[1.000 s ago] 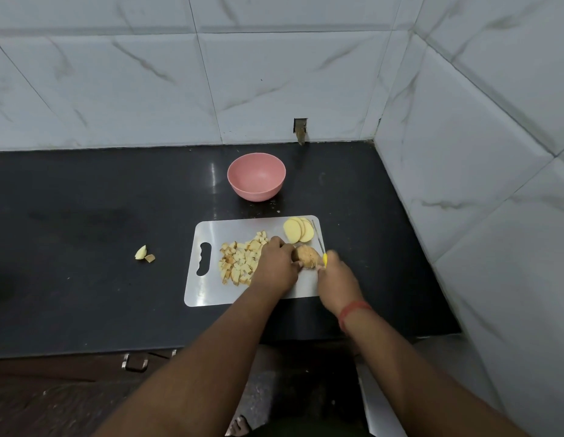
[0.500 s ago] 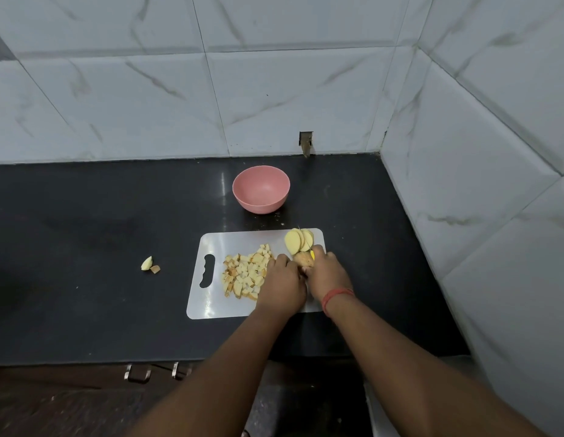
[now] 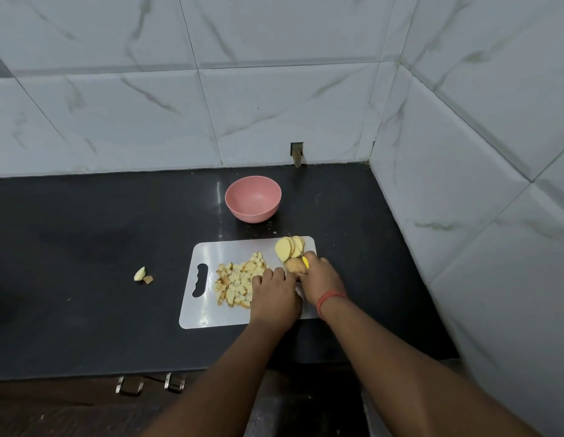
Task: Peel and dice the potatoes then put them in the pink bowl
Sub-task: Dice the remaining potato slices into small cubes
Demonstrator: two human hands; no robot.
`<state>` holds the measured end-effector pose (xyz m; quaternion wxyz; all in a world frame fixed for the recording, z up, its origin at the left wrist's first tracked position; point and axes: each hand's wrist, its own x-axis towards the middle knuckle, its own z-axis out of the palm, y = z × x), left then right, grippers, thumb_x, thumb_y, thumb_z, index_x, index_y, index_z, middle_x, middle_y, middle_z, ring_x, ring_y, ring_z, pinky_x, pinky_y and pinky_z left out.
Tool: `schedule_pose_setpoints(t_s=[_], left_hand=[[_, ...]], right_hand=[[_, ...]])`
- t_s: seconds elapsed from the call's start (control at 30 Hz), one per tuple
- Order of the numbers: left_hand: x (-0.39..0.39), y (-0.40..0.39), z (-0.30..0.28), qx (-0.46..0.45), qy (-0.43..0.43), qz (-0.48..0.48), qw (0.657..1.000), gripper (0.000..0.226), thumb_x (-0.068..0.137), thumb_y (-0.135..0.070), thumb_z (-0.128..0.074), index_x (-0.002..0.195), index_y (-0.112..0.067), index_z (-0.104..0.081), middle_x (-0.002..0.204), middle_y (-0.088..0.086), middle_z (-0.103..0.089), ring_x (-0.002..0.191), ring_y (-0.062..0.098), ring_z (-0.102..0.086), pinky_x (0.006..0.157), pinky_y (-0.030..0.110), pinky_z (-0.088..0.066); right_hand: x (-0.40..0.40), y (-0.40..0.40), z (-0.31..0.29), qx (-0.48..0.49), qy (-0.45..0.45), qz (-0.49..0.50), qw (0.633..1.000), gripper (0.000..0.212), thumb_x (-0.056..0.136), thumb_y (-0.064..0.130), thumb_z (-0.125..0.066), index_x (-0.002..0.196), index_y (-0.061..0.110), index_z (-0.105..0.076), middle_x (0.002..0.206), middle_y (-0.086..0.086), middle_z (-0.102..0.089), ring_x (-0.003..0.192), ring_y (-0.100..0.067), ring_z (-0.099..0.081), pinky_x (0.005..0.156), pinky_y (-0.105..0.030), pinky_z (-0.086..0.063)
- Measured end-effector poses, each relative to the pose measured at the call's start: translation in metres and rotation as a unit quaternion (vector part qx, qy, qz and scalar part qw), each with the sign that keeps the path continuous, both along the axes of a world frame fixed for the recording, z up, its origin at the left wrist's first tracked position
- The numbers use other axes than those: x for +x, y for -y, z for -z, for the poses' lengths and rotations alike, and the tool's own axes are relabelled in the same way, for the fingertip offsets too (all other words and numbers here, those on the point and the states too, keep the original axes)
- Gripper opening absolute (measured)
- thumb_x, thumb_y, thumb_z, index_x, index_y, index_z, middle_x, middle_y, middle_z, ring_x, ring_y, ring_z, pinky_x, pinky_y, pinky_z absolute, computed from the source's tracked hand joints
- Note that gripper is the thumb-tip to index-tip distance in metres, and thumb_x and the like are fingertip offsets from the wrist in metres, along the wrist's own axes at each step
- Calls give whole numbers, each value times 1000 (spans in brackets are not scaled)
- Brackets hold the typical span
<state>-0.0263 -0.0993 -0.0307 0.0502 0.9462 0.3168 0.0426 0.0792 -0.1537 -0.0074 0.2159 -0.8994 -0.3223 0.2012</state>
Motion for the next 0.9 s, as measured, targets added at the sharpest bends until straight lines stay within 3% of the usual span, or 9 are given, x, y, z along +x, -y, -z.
schedule_pose_setpoints(t_s=[0.23,0.37,0.57,0.73,0.9], left_hand=[[-2,7,9,23,-7,90,996,37,97,-22,-50,134,-20,-54,124,3,-59,108,25,-55,94,42,-38],[1,3,7,-22,24,80,996,29,97,-16,-51,123,-24,-59,121,-2,-62,105,22,-58,93,40,-34],[1,-3,4,-91,63,44,993,26,102,-24,-52,127,-21,-60,111,2,-69,106,27,-57,107,37,-30],[-6,-8,8,-77,42,67,994,25,101,-26,-54,122,-25,-66,117,-3,-63,110,19,-58,110,40,-26],[-12,-1,4,-30,12,107,994,24,101,-36,-51,115,-24,-67,114,-4,-61,106,19,-59,110,45,-25]], right_hand=[[-3,15,1,56,-15,41,997,32,96,24,-53,128,23,-48,114,-4,-52,98,-22,-56,82,-38,-51],[-2,27,3,111,-41,83,990,33,96,22,-55,128,23,-50,118,-5,-54,102,-23,-57,86,-39,-51],[-7,46,10,138,-71,113,981,29,96,25,-57,125,25,-52,119,0,-56,99,-16,-55,83,-32,-49],[-14,57,15,131,-83,111,982,31,97,25,-56,128,25,-51,120,3,-56,97,-12,-52,78,-26,-42],[-19,64,16,130,-83,114,981,32,97,24,-56,128,24,-51,122,3,-57,104,-14,-56,82,-26,-46]])
